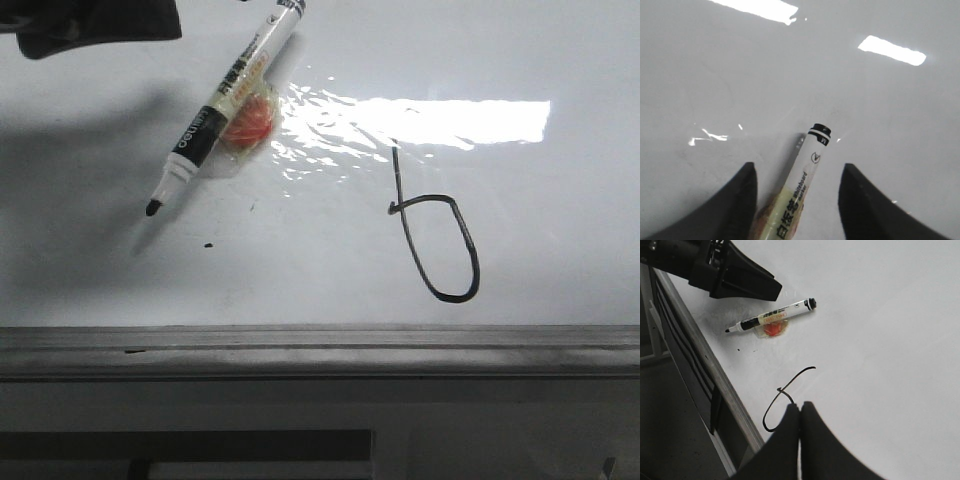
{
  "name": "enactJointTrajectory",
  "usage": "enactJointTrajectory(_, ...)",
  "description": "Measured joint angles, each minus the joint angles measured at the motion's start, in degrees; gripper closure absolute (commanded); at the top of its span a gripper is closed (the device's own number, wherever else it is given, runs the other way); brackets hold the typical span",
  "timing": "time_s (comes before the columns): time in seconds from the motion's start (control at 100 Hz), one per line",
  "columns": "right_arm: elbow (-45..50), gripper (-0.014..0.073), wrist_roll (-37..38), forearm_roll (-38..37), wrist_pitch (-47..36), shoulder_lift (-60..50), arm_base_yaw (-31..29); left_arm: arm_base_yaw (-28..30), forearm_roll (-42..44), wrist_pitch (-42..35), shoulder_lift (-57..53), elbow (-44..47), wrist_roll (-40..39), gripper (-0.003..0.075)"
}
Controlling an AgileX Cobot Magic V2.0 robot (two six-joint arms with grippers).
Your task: Write number 6 on whiteboard
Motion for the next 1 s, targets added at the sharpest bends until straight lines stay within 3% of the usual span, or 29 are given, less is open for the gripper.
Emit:
enactJointTrajectory(0.09,0.0,0.0659,0.2,0.0,0.0,-0.7,0.0,0.0,0.0,0.2,-1.3,0.1,5.3,0.0740)
enactJointTrajectory(0.33,5.8,0.0657,3.2,-0.7,0.0,-10.3,0.0,0.0,-0.1,0.5,-8.4,3.6,14.8,0.0739)
enactJointTrajectory(0.49,13.2,0.0657,4.1,-2.5,0.7,-24.3,0.0,0.0,-0.1,3.0,-14.4,7.9,16.0,0.0739)
enactJointTrajectory(0.61,17.3,0.0657,5.1,-3.7,5.6,-33.4,0.0,0.0,-0.4,5.5,-17.4,10.5,16.1,0.0739)
enactJointTrajectory(0.8,18.9,0.0657,5.2,-3.6,19.3,-34.4,0.0,-0.1,-1.0,7.6,-18.7,11.3,16.2,0.0739)
enactJointTrajectory(1.0,19.3,0.0657,5.3,-2.8,21.8,-34.4,0.0,-0.1,-1.5,8.2,-18.8,11.3,16.2,0.0739)
